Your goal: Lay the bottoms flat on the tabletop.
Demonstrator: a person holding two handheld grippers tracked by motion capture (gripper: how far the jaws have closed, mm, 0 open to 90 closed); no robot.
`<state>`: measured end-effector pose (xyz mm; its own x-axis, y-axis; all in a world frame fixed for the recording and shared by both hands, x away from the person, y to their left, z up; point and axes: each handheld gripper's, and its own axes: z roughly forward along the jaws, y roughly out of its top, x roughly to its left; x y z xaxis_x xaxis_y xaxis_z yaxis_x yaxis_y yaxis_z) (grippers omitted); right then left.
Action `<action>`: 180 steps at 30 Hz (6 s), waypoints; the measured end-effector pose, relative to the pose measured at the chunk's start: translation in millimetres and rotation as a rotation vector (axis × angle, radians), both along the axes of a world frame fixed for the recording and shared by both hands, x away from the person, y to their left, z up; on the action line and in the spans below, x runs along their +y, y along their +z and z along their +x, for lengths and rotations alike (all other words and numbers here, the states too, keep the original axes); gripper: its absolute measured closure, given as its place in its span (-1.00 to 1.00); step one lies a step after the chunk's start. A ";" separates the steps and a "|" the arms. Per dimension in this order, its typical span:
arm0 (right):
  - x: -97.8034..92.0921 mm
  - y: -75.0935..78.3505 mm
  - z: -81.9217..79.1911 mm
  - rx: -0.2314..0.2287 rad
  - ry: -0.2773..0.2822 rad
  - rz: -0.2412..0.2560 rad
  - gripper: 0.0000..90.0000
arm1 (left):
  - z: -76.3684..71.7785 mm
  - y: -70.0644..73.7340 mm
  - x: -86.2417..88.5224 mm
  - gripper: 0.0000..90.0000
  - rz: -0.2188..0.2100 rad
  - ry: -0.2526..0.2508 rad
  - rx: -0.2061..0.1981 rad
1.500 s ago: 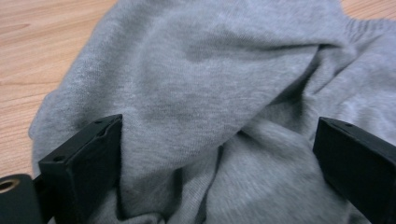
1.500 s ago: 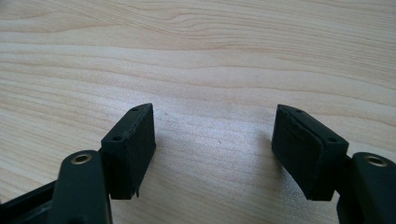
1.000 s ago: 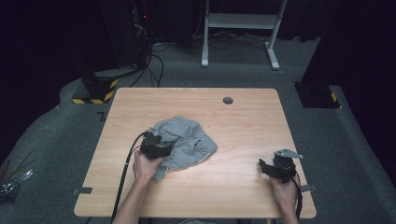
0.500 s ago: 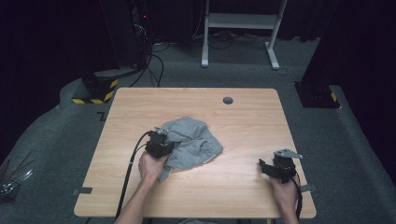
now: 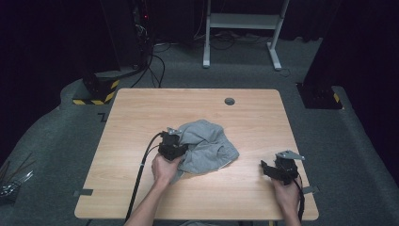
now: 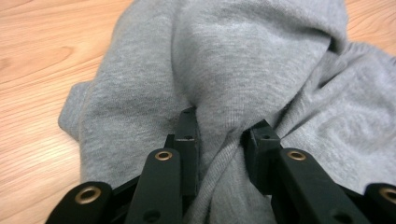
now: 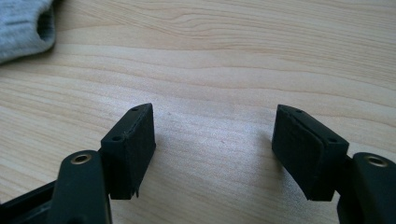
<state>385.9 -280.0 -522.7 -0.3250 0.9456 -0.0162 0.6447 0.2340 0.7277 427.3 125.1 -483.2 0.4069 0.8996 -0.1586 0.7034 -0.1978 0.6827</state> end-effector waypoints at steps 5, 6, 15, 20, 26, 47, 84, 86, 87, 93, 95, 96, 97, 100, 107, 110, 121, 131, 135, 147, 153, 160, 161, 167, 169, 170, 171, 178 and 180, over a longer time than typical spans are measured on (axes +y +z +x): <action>0.3 0.1 0.1 0.001 0.007 -0.001 -0.33 | -4.7 0.0 -11.5 0.58 0.011 0.004 0.004; 0.4 0.1 0.4 0.002 0.007 0.000 -0.32 | -6.1 -0.2 -14.0 0.58 0.014 0.005 0.003; 7.4 0.3 7.8 0.002 0.038 -0.001 -0.28 | -18.0 -2.2 -40.2 0.50 0.041 -0.041 0.000; 11.4 7.6 4.2 0.020 0.052 0.039 -0.01 | -22.7 5.9 -34.8 0.22 0.030 -0.086 -0.035; 29.6 19.4 -4.8 -0.021 0.137 0.061 0.02 | -27.4 23.9 -14.4 -0.05 -0.014 -0.103 -0.093; 81.1 12.3 -0.8 0.022 0.259 -0.007 0.24 | 14.6 -4.5 1.1 0.32 0.094 -0.034 -0.008; 75.7 51.1 2.4 -0.070 0.303 0.043 0.25 | -24.5 20.5 22.2 0.11 0.130 -0.085 -0.175; 83.4 50.0 -0.3 -0.059 0.327 0.056 0.14 | -29.0 19.5 22.2 0.02 0.104 -0.106 -0.159; 87.7 48.2 -1.0 -0.050 0.338 0.047 0.12 | -30.6 17.6 22.2 0.00 0.104 -0.113 -0.148; 97.8 28.2 6.3 0.042 0.355 -0.013 0.36 | -28.5 -3.5 22.5 0.00 0.118 -0.096 -0.084; 99.2 23.1 8.4 0.071 0.362 -0.054 0.62 | -26.0 -9.1 20.8 0.08 0.129 -0.092 -0.070; 99.1 20.2 9.4 0.085 0.369 -0.067 0.76 | -24.6 -11.9 19.8 0.14 0.138 -0.095 -0.063; 97.8 16.9 10.3 0.093 0.382 -0.073 0.90 | -23.6 -13.3 19.4 0.25 0.144 -0.099 -0.059; 96.1 17.3 9.7 0.088 0.390 -0.082 0.99 | -20.9 -15.6 16.6 0.61 0.165 -0.115 -0.044; 78.4 38.8 11.8 0.008 0.353 -0.073 1.00 | -20.9 2.4 28.9 0.87 0.173 -0.089 -0.082; 69.1 43.5 19.6 0.001 0.314 -0.087 1.00 | -17.5 9.0 39.8 0.86 0.153 -0.048 -0.097; 77.7 43.7 12.3 -0.041 0.309 -0.020 0.35 | -34.4 12.5 37.0 0.14 0.123 -0.059 -0.173; 121.3 23.8 0.8 0.038 0.455 -0.013 0.09 | -41.1 -13.4 15.9 0.17 0.186 -0.124 -0.107; 126.2 12.2 2.3 0.080 0.473 -0.075 0.69 | -32.3 -21.5 15.7 0.61 0.175 -0.102 -0.092; 94.4 33.2 7.0 0.005 0.399 -0.099 1.00 | -21.0 15.5 41.6 0.88 0.192 -0.030 -0.160; 75.4 29.9 18.8 0.019 0.293 -0.096 0.90 | -19.9 7.7 40.0 0.57 0.192 -0.011 -0.161; 103.0 37.3 -6.4 -0.051 0.402 -0.027 0.35 | -48.6 7.4 18.6 0.17 0.274 -0.094 -0.217; 112.3 38.5 -10.6 -0.056 0.442 -0.037 0.34 | -52.6 8.4 16.2 0.17 0.265 -0.101 -0.224; 145.7 29.4 -15.2 -0.011 0.537 -0.057 0.32 | -61.4 -6.7 -4.0 0.22 0.284 -0.181 -0.161; 147.7 20.1 -6.2 0.040 0.525 -0.056 0.29 | -52.9 -15.5 -4.7 0.20 0.263 -0.164 -0.114; 147.4 15.0 -1.6 0.070 0.517 -0.057 0.28 | -49.4 -18.8 -4.5 0.18 0.269 -0.151 -0.103; 146.1 10.4 1.9 0.084 0.514 -0.053 0.29 | -47.2 -21.1 -3.7 0.18 0.263 -0.143 -0.095; 139.5 10.8 7.0 0.063 0.509 -0.079 0.90 | -34.6 -29.9 6.1 0.57 0.179 -0.086 -0.076; 139.7 12.7 9.8 0.077 0.521 -0.095 0.96 | -32.5 -28.0 6.8 0.78 0.209 -0.089 -0.066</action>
<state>395.7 -140.3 -510.1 -0.7546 0.6542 -0.0512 0.4764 0.5999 0.6428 394.8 131.9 -511.2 0.4890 0.8704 0.0572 0.6320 -0.3987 0.6645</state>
